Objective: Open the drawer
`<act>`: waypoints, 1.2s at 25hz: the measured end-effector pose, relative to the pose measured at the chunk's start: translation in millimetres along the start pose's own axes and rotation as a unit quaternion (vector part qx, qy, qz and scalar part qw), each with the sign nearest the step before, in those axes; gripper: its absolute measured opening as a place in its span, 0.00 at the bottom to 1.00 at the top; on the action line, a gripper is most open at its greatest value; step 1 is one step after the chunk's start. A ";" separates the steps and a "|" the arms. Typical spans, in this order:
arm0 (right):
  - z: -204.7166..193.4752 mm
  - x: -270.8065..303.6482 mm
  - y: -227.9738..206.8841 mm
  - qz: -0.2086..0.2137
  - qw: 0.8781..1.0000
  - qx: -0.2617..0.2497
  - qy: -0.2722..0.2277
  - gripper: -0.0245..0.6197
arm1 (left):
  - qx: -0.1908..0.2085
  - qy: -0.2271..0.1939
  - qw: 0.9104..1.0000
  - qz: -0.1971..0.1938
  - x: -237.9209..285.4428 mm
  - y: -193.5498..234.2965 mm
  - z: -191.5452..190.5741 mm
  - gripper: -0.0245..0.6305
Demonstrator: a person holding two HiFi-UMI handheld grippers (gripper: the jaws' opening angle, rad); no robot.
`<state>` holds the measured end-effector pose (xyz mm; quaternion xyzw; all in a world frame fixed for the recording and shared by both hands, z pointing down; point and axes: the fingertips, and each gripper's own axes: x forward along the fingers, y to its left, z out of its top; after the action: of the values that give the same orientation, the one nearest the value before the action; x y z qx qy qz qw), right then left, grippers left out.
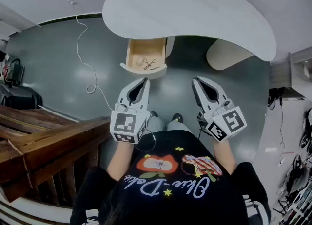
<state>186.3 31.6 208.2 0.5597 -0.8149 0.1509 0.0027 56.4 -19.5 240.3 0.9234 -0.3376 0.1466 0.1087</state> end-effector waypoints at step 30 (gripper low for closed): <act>58.6 5.2 9.1 0.058 0.997 -0.021 -0.053 0.04 | 0.052 -0.059 0.996 -0.028 -8.4 -35.0 74.9 0.04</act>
<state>185.8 15.3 151.0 0.5189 -0.8477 0.1038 -0.0380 88.0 -10.8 164.0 0.9440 -0.3092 0.1060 0.0440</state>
